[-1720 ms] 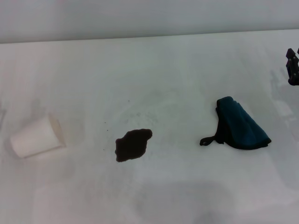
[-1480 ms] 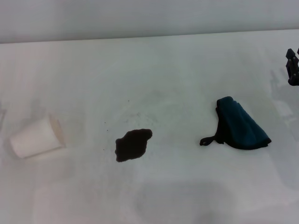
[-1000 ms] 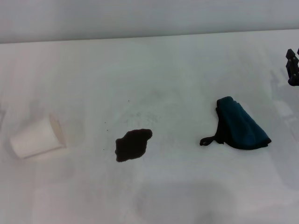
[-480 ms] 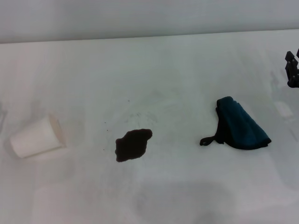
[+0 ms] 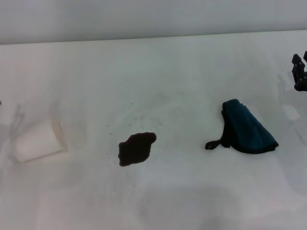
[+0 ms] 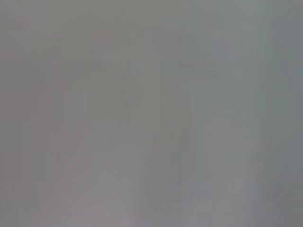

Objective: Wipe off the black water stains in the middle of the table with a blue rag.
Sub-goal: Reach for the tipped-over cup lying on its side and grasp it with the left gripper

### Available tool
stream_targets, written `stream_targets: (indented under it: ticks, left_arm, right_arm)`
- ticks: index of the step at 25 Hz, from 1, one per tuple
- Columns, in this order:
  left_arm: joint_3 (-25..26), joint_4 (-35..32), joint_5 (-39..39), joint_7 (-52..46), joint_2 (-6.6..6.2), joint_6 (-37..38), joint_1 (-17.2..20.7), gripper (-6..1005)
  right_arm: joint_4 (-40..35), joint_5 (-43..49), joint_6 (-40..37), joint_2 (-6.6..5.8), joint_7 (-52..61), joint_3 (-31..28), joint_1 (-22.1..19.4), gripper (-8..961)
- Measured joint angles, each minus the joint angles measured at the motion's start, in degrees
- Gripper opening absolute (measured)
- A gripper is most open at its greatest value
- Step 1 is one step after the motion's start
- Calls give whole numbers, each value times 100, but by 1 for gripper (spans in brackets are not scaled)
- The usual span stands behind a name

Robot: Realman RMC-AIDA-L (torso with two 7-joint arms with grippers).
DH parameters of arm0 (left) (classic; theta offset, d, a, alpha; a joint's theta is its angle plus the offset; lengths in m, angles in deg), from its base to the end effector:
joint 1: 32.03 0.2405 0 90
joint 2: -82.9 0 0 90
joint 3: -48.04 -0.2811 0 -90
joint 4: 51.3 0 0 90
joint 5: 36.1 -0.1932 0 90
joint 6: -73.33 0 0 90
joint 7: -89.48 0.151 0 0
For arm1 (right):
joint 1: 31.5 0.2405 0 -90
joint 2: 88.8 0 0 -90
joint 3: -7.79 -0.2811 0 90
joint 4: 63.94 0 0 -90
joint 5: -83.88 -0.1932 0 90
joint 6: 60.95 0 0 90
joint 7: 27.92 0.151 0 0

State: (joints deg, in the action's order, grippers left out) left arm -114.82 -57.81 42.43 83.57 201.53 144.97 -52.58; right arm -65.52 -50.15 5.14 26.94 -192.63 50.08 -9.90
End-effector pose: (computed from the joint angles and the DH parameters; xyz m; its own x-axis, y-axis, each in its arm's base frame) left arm -0.3668 0.2984 -0.0176 0.7565 0.0049 0.6540 0.6505 -0.1099 -0.7516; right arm 0.3975 0.3108 0.0176 0.7798 -0.0852 -0.6201 -0.6260 -0.1061 -0.7726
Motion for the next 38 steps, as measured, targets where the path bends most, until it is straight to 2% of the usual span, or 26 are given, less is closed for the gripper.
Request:
stream_targets:
  ticks: [3,6,9,11,13,14,15,18,24,28,31,34,38]
  left_arm:
    - [1,340,-614,-804,-53,34,-95,878]
    - [1,953,-1333,-2090,-120,235,-278,878]
    - [0,1958,-2066,-3529,-130,541,-580,878]
    - [-5,2766,-2621,-4342,-80,700,-826,878]
    - [-5,3441,-3107,-4986,-49,891,-1050,878]
    - [-5,3441,-3107,-4986,-49,891,-1050,878]
    - [-9,3985,-3453,-5459,-44,1154,-1214,879]
    - [-15,4627,-3798,-6026,-77,1645,-1420,879]
    - [-24,5963,-4717,-6684,-249,2655,-1802,880]
    - [-36,6732,-5775,-6710,-431,3265,-2165,880]
    - [-41,7097,-6666,-6489,-538,3427,-2497,879]
    - [-43,7416,-7157,-6128,-517,3457,-2740,880]
    - [-43,7781,-7406,-5429,-275,3441,-3028,880]
  right_arm:
    - [-3,0,0,-8,0,3,5,265]
    - [-7,0,-15,-8,0,5,39,265]
    - [-9,0,-25,-8,0,7,58,265]
    - [-14,0,-26,-7,0,7,64,266]
    - [-17,0,-26,-7,0,7,70,266]
    - [-18,0,-26,-4,0,7,76,266]
    - [-18,0,-26,-2,0,7,77,266]
    - [-15,0,-26,0,0,7,79,266]
    - [-14,0,-19,1,6,7,82,265]
    - [-28,0,14,2,42,7,82,265]
    - [-50,0,17,1,105,7,83,265]
    - [-53,0,18,1,138,7,118,265]
    - [-36,0,-1,5,142,7,188,266]
